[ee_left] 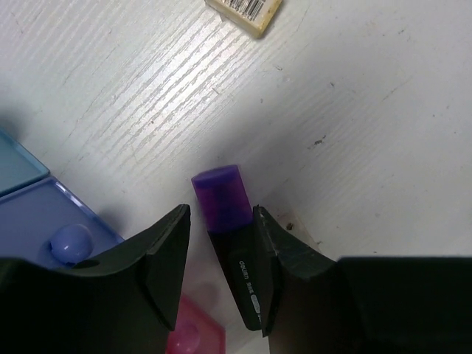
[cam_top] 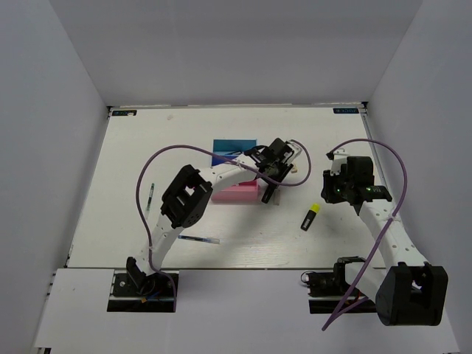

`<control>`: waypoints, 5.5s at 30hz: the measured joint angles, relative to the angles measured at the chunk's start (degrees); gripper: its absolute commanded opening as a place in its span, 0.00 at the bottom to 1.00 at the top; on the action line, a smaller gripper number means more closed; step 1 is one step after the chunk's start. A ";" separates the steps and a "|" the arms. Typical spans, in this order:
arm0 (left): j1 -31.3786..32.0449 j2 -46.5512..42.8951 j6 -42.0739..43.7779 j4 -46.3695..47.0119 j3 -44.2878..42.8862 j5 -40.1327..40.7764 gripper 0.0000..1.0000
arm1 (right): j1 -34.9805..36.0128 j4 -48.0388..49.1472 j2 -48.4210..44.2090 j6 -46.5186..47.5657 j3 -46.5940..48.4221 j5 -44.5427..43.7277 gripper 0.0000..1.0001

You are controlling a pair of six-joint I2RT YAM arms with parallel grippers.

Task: Sort the stationery into containers
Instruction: Pick up the pen from the center of the board, then place the pen in the storage box, then pick up the pen from the center of the board.

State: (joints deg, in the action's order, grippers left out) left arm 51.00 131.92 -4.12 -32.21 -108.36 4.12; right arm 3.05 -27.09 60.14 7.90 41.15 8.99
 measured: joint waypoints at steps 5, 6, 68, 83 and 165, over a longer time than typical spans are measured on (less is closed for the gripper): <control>0.13 0.11 -0.44 2.14 1.44 1.22 0.48 | 0.00 0.00 -0.04 0.00 0.00 0.15 0.26; 0.13 0.20 -0.46 2.43 1.62 1.38 0.48 | 0.00 0.00 -0.04 0.00 0.00 0.15 0.26; -24.52 -16.92 18.12 20.87 12.13 -31.21 0.00 | -0.04 0.02 -0.09 -0.02 0.00 0.42 0.34; -25.40 -13.03 28.44 29.22 13.51 -38.60 0.00 | -0.04 0.02 1.42 0.00 0.00 0.39 0.36; -39.65 -90.47 -15.45 -8.94 73.09 -3.56 0.92 | 1.22 -24.17 28.55 104.80 4.85 16.44 0.04</control>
State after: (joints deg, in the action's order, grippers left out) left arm 11.35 41.45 -19.57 -41.15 -35.27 0.56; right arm 4.27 -51.27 88.68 112.71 46.00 25.43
